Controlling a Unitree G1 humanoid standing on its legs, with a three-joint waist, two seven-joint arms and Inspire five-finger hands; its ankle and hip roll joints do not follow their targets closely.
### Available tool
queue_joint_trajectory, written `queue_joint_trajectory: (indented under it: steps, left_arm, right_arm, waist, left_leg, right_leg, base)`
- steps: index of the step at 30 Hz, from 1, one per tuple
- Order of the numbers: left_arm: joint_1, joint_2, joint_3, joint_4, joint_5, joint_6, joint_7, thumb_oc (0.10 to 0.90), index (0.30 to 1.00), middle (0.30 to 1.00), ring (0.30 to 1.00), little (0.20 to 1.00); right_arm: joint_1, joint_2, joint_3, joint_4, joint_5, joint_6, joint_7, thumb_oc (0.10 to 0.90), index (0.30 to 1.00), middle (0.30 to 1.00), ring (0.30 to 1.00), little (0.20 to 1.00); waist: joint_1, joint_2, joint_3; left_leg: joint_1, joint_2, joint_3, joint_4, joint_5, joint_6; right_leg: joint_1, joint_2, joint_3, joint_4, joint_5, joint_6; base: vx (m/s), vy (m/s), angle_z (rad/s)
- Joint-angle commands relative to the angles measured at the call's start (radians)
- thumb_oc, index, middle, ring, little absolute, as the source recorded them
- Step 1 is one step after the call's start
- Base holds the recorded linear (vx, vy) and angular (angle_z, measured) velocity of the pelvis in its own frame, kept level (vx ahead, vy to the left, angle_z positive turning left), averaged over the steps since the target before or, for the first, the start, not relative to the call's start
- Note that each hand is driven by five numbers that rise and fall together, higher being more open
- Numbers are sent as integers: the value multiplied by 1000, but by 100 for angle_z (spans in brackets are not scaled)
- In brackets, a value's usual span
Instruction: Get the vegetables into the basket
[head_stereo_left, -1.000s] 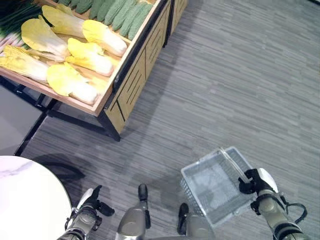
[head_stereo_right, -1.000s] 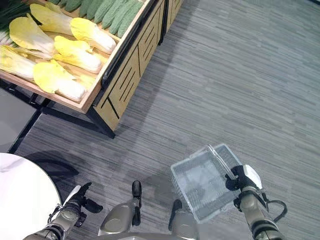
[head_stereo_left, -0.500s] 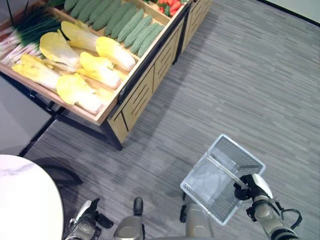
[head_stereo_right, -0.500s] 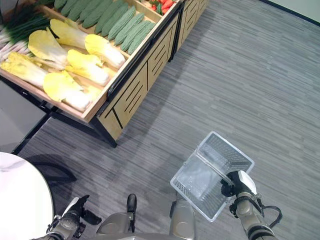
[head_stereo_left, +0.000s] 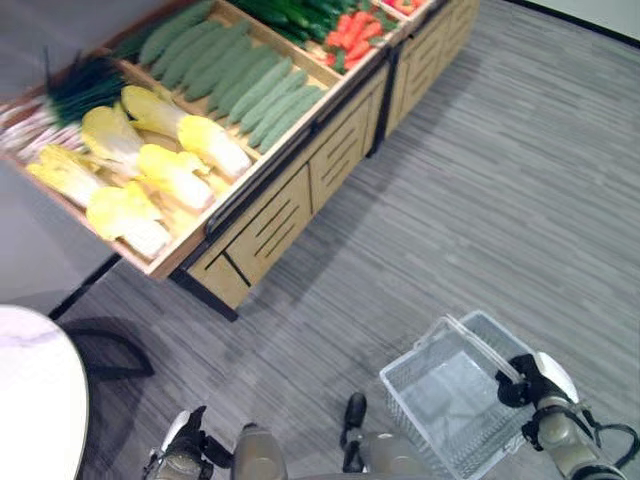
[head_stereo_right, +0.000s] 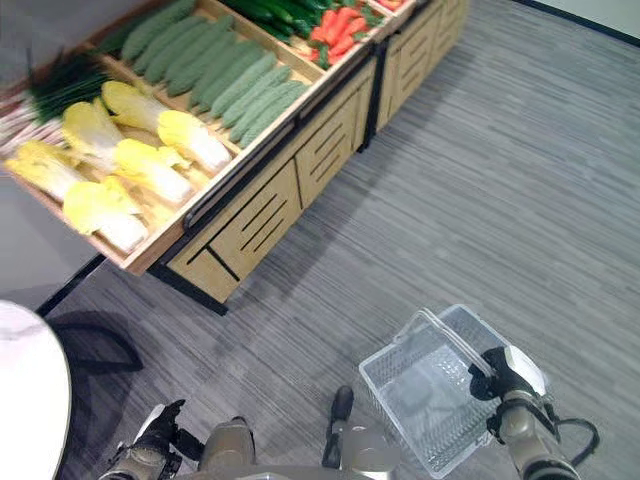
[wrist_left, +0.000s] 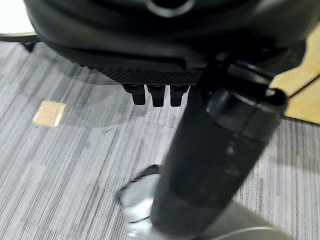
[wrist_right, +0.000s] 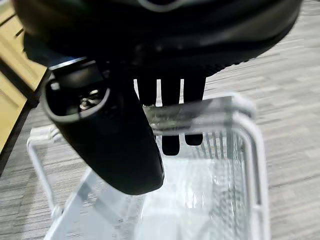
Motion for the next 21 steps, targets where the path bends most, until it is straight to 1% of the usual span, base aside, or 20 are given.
queue_joint_trajectory:
  steps: [1,2,3,4,6,7,8,9,10,12,13,14,16,19,20,21]
  left_arm:
    - [-18,10,-27,-11,-7,-8,12,900,1000,1000,1000,1000]
    - [-17,10,-26,-10,-7,-10,11,900,1000,1000,1000,1000]
    - [-16,12,-25,-4,-4,-10,13,900,1000,1000,1000,1000]
    - [-12,15,-29,4,3,-13,12,900,1000,1000,1000,1000]
    - [-8,17,-28,6,6,-13,11,900,1000,1000,1000,1000]
    - [4,24,-35,1,17,-15,8,900,1000,1000,1000,1000]
    - [8,25,-34,3,17,-13,5,900,1000,1000,1000,1000]
    - [7,26,-39,6,24,-13,6,900,1000,1000,1000,1000]
    - [8,26,-42,5,24,-14,3,900,1000,1000,1000,1000]
    - [9,27,-44,7,30,-14,4,900,1000,1000,1000,1000]
    - [6,32,-56,1,42,-19,0,900,1000,1000,1000,1000]
    - [6,32,-56,0,42,-19,0,900,1000,1000,1000,1000]
    - [3,44,-55,-6,41,-22,1,900,1000,1000,1000,1000]
    - [-4,61,-38,-13,25,-22,10,900,1000,1000,1000,1000]
    - [-8,74,-35,-23,23,-23,15,900,1000,1000,1000,1000]
    - [-8,75,-35,-23,23,-23,15,900,1000,1000,1000,1000]
  right_arm:
    - [-26,-84,-57,-82,30,-41,-70,400,300,300,300,300]
    - [-28,-82,-54,-69,29,-42,-72,400,300,300,300,300]
    - [-30,-79,-47,-59,25,-42,-74,400,300,300,300,300]
    - [-39,-72,-35,-21,27,-47,-74,400,300,300,300,300]
    - [-39,-70,-29,-20,25,-49,-73,400,300,300,300,300]
    - [-36,-66,-25,-19,22,-48,-69,400,300,300,300,300]
    - [-30,-59,-26,-17,22,-47,-66,400,300,300,300,300]
    - [-22,-50,-31,-4,23,-44,-70,400,300,300,300,300]
    - [-18,-45,-30,-5,20,-42,-66,400,300,300,300,300]
    - [-15,-36,-33,0,22,-41,-67,400,300,300,300,300]
    - [-19,-22,-30,13,26,-40,-65,400,300,300,300,300]
    - [-19,-22,-30,12,26,-40,-65,400,300,300,300,300]
    - [-27,-8,-20,15,17,-38,-62,400,300,300,300,300]
    - [-49,5,-5,33,20,-39,-62,400,300,300,300,300]
    - [-64,11,7,22,17,-39,-63,400,300,300,300,300]
    - [-64,11,7,22,17,-40,-63,400,300,300,300,300]
  waist:
    - [26,-9,10]
    - [36,-7,9]
    - [48,-4,6]
    - [68,4,0]
    - [74,3,1]
    - [84,3,1]
    - [83,1,-6]
    - [81,-1,-7]
    - [81,-5,-10]
    - [79,-10,-10]
    - [75,-27,-12]
    - [76,-28,-12]
    - [76,-46,-14]
    - [81,-66,-13]
    - [83,-76,-11]
    - [84,-76,-11]
  left_leg:
    - [-36,-49,-6,-100,75,80]
    - [-42,-54,-19,-130,92,80]
    - [-58,-62,-43,-168,121,78]
    - [-84,-67,-81,-232,161,66]
    - [-76,-64,-85,-244,171,63]
    - [-70,-52,-78,-243,188,60]
    - [-60,-50,-68,-252,176,69]
    - [-57,-49,-51,-242,175,77]
    - [-53,-53,-48,-235,165,86]
    - [-52,-56,-36,-220,156,92]
    - [-55,-71,-18,-182,117,111]
    - [-55,-71,-16,-181,116,112]
    - [-58,-83,9,-138,74,126]
    - [-53,-97,29,-122,38,144]
    - [-41,-104,44,-130,27,156]
    - [-41,-104,45,-130,27,156]
  right_leg:
    - [-21,-63,75,114,9,140]
    - [-7,-54,83,109,3,140]
    - [12,-41,97,104,-8,139]
    - [50,-20,132,97,-31,139]
    - [63,-15,146,100,-40,137]
    - [90,-10,175,110,-64,135]
    - [100,-12,181,113,-77,140]
    - [114,-24,185,121,-87,146]
    - [116,-33,195,130,-91,152]
    - [116,-43,202,139,-91,154]
    - [111,-66,223,145,-80,171]
    - [110,-67,225,145,-81,171]
    - [97,-92,249,153,-46,191]
    - [72,-114,269,172,15,213]
    - [49,-121,272,211,62,228]
    - [48,-121,274,212,62,228]
  base:
    - [188,-14,-32]
    - [219,9,-42]
    - [468,63,-41]
    - [386,60,-42]
    - [330,92,-58]
    - [402,168,-69]
    - [429,228,-83]
    - [285,208,-61]
    - [265,209,-58]
    - [184,171,-29]
    - [145,158,-15]
    - [195,214,-18]
    - [139,158,-40]
    - [160,164,-45]
    - [121,136,-36]
    - [147,191,-33]
